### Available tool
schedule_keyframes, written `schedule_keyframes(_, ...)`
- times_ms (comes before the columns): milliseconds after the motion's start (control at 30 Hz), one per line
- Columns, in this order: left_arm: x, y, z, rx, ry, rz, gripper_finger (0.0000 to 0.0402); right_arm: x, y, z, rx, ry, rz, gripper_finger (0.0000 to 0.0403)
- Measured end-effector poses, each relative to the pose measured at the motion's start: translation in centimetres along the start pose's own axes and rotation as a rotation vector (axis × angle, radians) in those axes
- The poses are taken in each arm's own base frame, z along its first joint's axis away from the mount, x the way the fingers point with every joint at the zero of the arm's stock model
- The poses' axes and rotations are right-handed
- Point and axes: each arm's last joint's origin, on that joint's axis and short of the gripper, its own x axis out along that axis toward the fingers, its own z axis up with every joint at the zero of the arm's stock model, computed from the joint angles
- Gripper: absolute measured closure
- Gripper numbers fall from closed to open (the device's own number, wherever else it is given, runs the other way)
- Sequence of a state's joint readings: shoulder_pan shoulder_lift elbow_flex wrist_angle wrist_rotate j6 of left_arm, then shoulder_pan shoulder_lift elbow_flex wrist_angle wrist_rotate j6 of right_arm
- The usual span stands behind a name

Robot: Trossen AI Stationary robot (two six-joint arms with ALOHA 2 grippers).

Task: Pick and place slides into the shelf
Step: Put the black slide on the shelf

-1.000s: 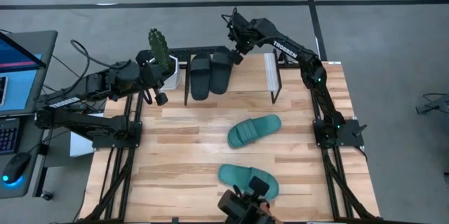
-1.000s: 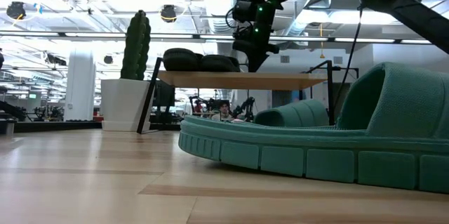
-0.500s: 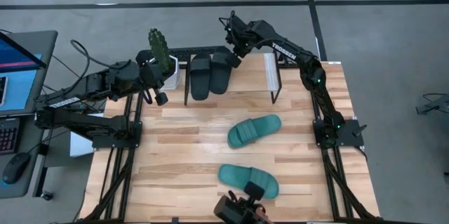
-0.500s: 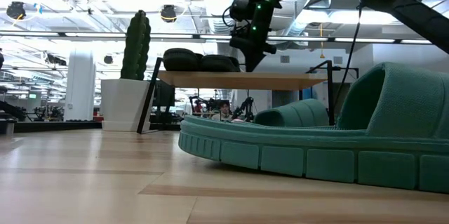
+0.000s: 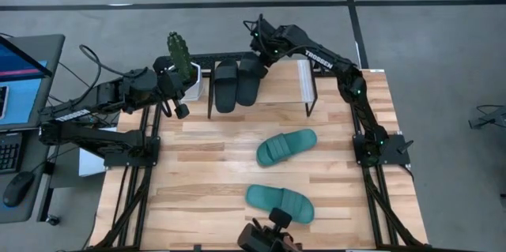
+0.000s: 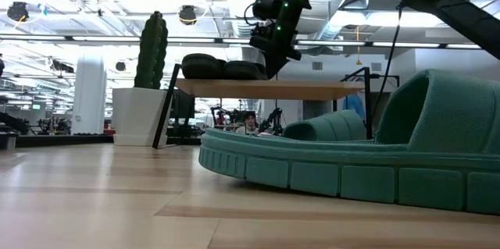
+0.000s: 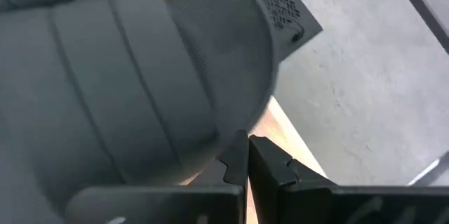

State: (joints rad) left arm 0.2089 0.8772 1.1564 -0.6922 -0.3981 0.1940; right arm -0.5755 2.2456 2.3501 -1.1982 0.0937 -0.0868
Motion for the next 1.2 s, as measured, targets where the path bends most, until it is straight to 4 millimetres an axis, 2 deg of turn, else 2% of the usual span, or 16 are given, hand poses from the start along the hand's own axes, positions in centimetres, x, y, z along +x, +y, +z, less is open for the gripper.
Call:
schedule_keyframes(767, 0.0, 0.0, -0.1, 0.003, 0.006, -0.001, 0.0401, -0.2, 1.1, 1.5, -0.093, -0.164, 0.120, 0.0403)
schedule_keyframes(867, 0.0, -0.1, -0.3, 0.013, 0.029, -0.005, 0.0401, -0.1, 0.3, 1.2, -0.088, -0.129, 0.084, 0.0403)
schedule_keyframes(1100, 0.0, -0.1, -0.6, 0.025, 0.059, -0.011, 0.0401, 0.3, -4.0, -0.5, -0.003, -0.007, 0.046, 0.0403)
schedule_keyframes(1200, 0.0, -0.1, -0.6, 0.022, 0.058, -0.011, 0.0401, 0.3, -5.0, -0.8, 0.045, 0.008, 0.045, 0.0403)
